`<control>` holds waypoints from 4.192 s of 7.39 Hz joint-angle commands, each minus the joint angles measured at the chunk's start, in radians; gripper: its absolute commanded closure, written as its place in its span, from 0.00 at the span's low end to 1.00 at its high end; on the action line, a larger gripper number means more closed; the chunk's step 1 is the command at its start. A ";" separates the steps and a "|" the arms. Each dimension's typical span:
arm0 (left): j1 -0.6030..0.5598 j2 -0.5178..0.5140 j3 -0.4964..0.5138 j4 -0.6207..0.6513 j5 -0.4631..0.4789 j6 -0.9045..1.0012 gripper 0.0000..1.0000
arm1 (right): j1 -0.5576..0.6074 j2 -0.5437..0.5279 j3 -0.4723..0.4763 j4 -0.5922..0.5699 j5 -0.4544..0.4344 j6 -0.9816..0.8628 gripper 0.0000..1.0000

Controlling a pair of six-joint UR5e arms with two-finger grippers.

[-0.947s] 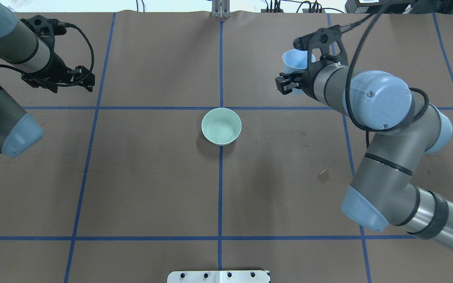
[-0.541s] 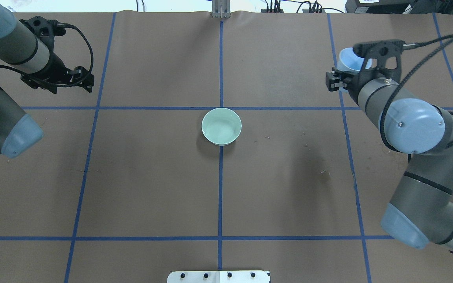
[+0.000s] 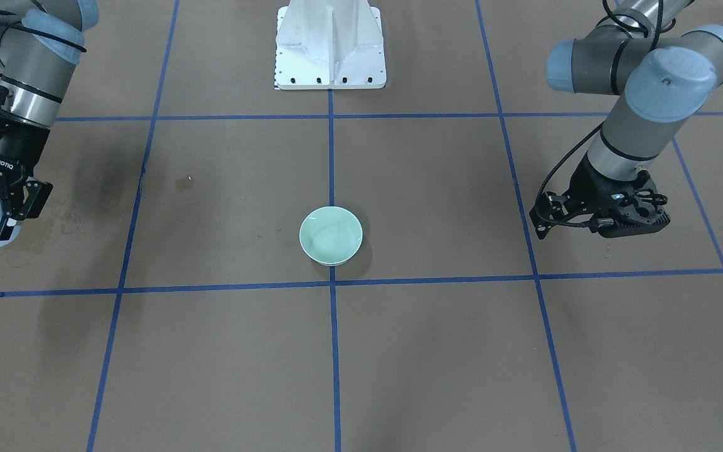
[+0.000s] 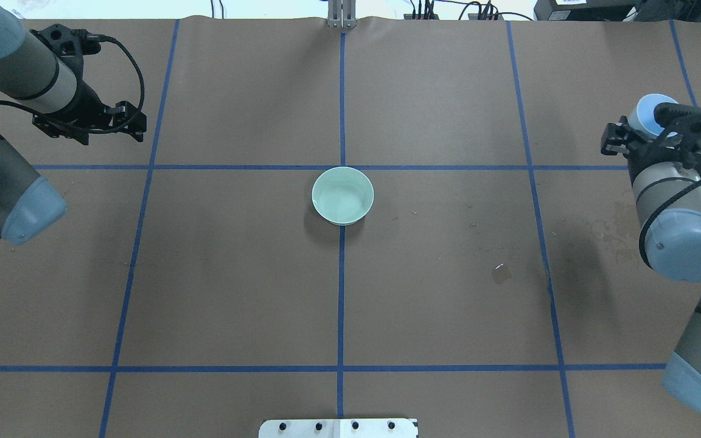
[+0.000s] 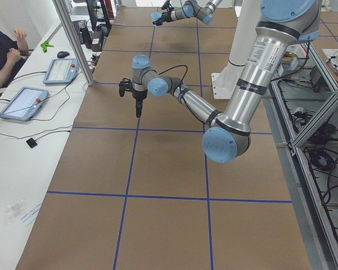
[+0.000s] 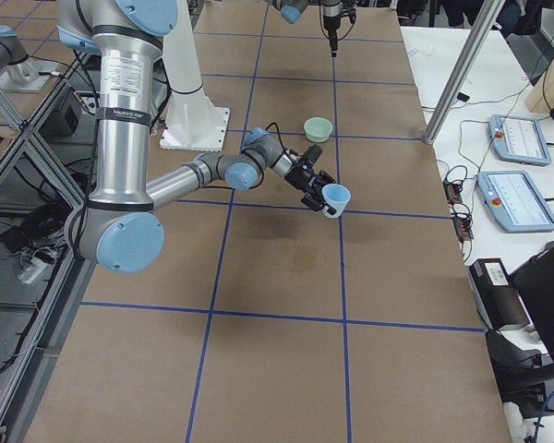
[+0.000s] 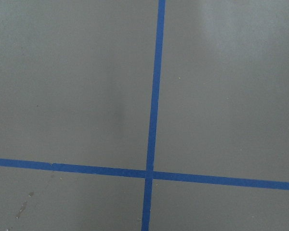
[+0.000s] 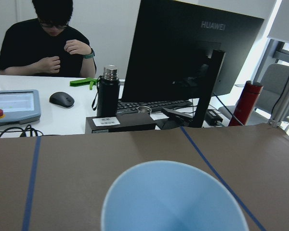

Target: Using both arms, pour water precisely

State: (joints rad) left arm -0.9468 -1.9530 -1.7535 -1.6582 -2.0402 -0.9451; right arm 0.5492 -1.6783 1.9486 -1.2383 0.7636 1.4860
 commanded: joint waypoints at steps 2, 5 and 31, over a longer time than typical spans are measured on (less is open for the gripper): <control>0.000 0.000 0.006 -0.002 0.000 -0.001 0.00 | -0.162 -0.078 -0.062 0.000 -0.142 0.219 1.00; 0.002 0.000 0.009 -0.002 0.000 -0.001 0.00 | -0.209 -0.100 -0.128 0.000 -0.184 0.284 1.00; 0.006 -0.006 0.005 -0.003 0.001 -0.003 0.00 | -0.276 -0.277 0.041 0.209 -0.119 0.154 0.01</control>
State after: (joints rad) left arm -0.9418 -1.9565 -1.7513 -1.6596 -2.0387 -0.9498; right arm 0.2703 -1.9431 1.9444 -1.0291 0.6302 1.6897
